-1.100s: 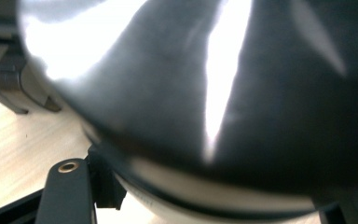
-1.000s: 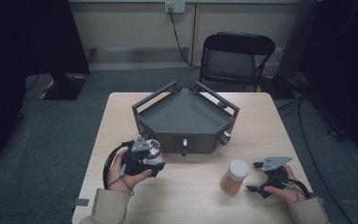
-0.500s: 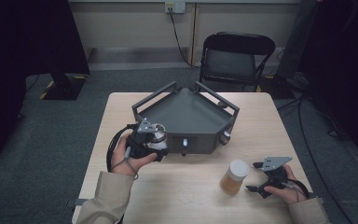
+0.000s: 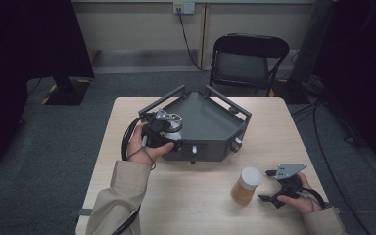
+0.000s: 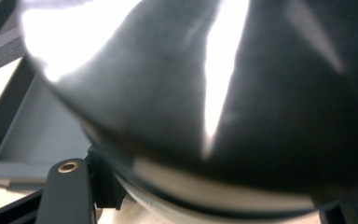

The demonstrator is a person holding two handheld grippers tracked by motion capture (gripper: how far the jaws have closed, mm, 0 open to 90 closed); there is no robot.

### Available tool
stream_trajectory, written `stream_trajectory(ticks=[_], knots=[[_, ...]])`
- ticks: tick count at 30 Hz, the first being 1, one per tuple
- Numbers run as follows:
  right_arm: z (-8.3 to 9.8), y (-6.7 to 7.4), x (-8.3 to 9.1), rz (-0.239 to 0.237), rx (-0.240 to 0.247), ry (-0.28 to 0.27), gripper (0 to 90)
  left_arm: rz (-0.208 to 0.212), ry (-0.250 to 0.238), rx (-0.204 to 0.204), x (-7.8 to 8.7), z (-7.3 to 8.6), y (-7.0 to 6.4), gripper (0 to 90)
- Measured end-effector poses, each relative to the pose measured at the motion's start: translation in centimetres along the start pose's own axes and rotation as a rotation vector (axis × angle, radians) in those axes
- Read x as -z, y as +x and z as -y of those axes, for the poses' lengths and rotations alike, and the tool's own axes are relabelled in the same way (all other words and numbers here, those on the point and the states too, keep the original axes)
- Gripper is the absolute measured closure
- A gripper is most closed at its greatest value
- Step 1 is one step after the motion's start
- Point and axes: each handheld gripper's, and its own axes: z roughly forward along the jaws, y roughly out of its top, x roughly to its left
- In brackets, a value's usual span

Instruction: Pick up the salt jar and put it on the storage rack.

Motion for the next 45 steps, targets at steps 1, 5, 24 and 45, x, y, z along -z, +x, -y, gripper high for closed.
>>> stream_trajectory(ticks=[1,5,24,45], knots=[[0.0,0.0,0.0,0.000,0.000,0.000,0.0,-0.004,-0.001,0.002,-0.1,-0.3,0.0,31.8],[0.0,0.0,0.0,0.000,0.000,0.000,0.0,-0.019,-0.001,0.011,-0.8,-1.6,0.1,31.8],[0.0,0.0,0.0,0.000,0.000,0.000,0.0,-0.088,0.045,0.042,-5.3,-4.6,0.6,31.8],[0.0,0.0,0.0,0.000,0.000,0.000,0.0,-0.092,0.057,0.086,-8.0,-4.2,0.9,31.7]])
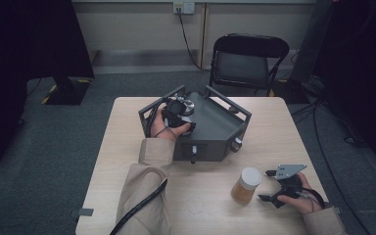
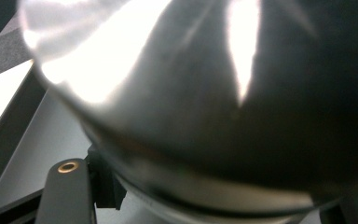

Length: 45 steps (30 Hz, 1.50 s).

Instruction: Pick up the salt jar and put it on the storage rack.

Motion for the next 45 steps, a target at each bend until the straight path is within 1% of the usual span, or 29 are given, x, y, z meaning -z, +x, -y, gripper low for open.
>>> stream_trajectory(ticks=[13,14,17,24,26,27,28,29,32,34,36,38,39,40,42,45], knots=[[0.0,0.0,0.0,0.000,0.000,0.000,0.0,0.003,-0.010,0.001,-0.2,0.3,0.0,31.6],[0.0,0.0,0.0,0.000,0.000,0.000,0.0,0.006,-0.012,0.008,-0.2,0.4,0.0,31.6],[0.0,0.0,0.0,0.001,0.000,0.000,0.0,0.005,-0.012,0.002,-0.2,0.5,0.0,31.6],[0.0,0.0,0.0,0.001,0.000,0.000,0.0,0.004,-0.019,0.004,-0.2,0.7,0.0,31.6],[0.0,0.0,0.0,0.001,0.000,0.000,0.0,0.004,-0.025,0.009,-0.2,0.9,0.0,31.5],[0.0,0.0,0.0,0.001,0.000,0.000,0.0,0.005,-0.032,0.018,-0.2,1.0,0.0,31.1],[0.0,0.0,0.0,0.001,0.000,0.000,0.0,0.004,-0.041,0.031,-0.1,1.1,0.0,29.0],[0.0,0.0,0.0,0.001,0.000,0.000,0.0,0.001,-0.046,0.035,0.0,1.2,-0.1,25.7],[0.0,0.0,0.0,0.001,0.000,0.000,0.0,-0.019,-0.039,0.034,0.2,1.1,-0.5,19.9],[0.0,0.0,0.0,0.001,0.000,0.000,0.0,-0.017,-0.044,0.052,0.5,1.3,-0.4,15.1],[0.0,0.0,0.0,0.001,0.000,0.000,0.0,-0.019,-0.045,0.053,0.8,1.4,-0.4,12.1],[0.0,0.0,0.0,0.001,0.000,0.000,0.0,-0.035,-0.050,0.054,1.0,1.6,-0.6,9.3],[0.0,0.0,0.0,0.001,0.000,0.000,0.0,-0.034,-0.056,0.064,1.3,1.8,-0.6,6.8],[0.0,0.0,0.0,0.001,0.000,0.000,0.0,-0.034,-0.056,0.064,1.3,1.8,-0.6,4.0],[0.0,0.0,0.0,0.001,0.000,0.000,0.0,-0.024,-0.061,0.066,1.6,2.2,-0.4,3.0],[0.0,0.0,0.0,0.001,0.000,0.000,0.0,-0.025,-0.064,0.055,2.1,2.7,-0.4,2.6]])
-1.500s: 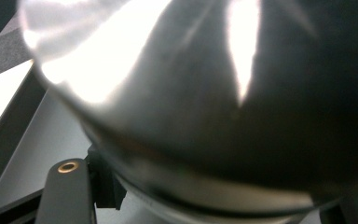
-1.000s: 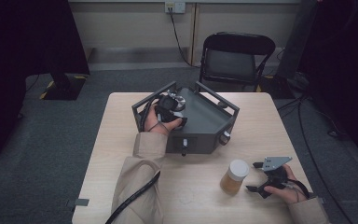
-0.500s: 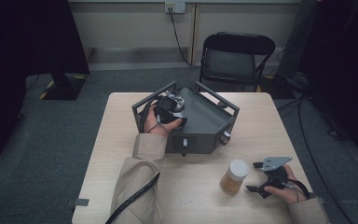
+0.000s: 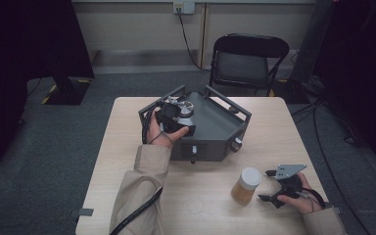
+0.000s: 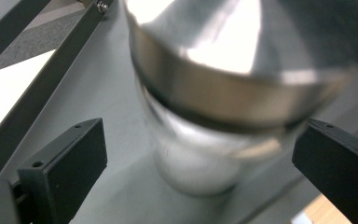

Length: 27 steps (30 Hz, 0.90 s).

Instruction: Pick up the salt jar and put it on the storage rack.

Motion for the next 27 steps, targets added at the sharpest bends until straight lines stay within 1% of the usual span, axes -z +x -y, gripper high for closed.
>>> stream_trajectory(ticks=[1,3,5,6,12,18,21,22,27], knots=[[0.0,0.0,0.0,0.000,0.000,0.000,0.0,0.002,-0.007,-0.006,0.4,0.4,0.0,2.6],[0.0,0.0,0.0,0.000,0.000,0.000,0.0,0.006,-0.010,-0.010,0.6,0.6,0.1,2.6],[0.0,0.0,0.0,0.000,0.000,0.000,0.0,0.008,-0.014,-0.027,1.1,1.1,0.1,2.6],[0.0,0.0,0.0,0.000,0.000,0.000,0.0,0.011,-0.015,-0.029,1.3,1.3,0.1,2.6],[0.0,0.0,0.0,0.001,0.000,0.000,0.0,0.010,-0.026,-0.031,2.6,2.6,0.1,4.1],[0.0,0.0,0.0,0.002,-0.001,0.001,0.0,0.013,-0.058,-0.034,4.0,4.2,0.2,4.5],[0.0,0.1,0.0,0.002,-0.001,0.001,0.0,0.007,-0.058,-0.039,4.3,4.6,0.1,4.6],[0.0,0.1,0.0,0.002,-0.001,0.001,0.0,-0.001,-0.060,-0.042,4.7,5.1,0.1,4.6],[0.0,0.1,0.0,0.003,0.000,0.001,0.0,-0.011,-0.058,-0.035,5.2,6.6,0.1,4.7]])
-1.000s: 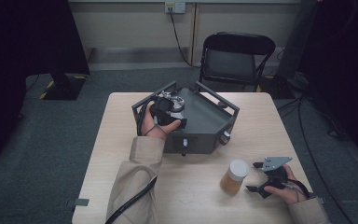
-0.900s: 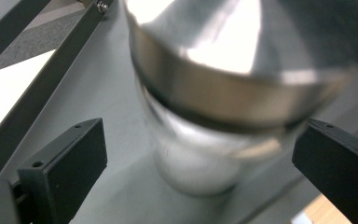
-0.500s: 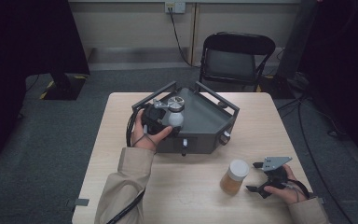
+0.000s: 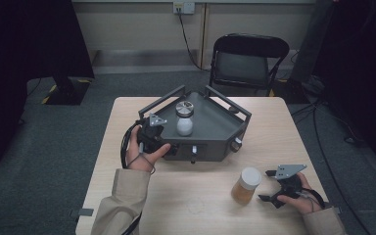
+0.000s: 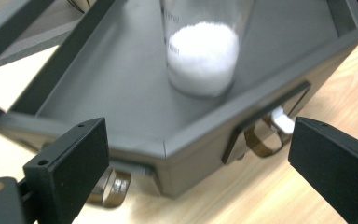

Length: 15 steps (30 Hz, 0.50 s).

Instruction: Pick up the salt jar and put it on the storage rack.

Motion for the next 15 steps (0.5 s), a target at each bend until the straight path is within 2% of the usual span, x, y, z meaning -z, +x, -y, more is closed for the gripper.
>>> stream_trajectory(ticks=[15], knots=[[0.0,0.0,0.0,0.001,-0.001,0.001,0.0,0.002,0.012,-0.002,0.6,4.3,-0.4,5.1]])
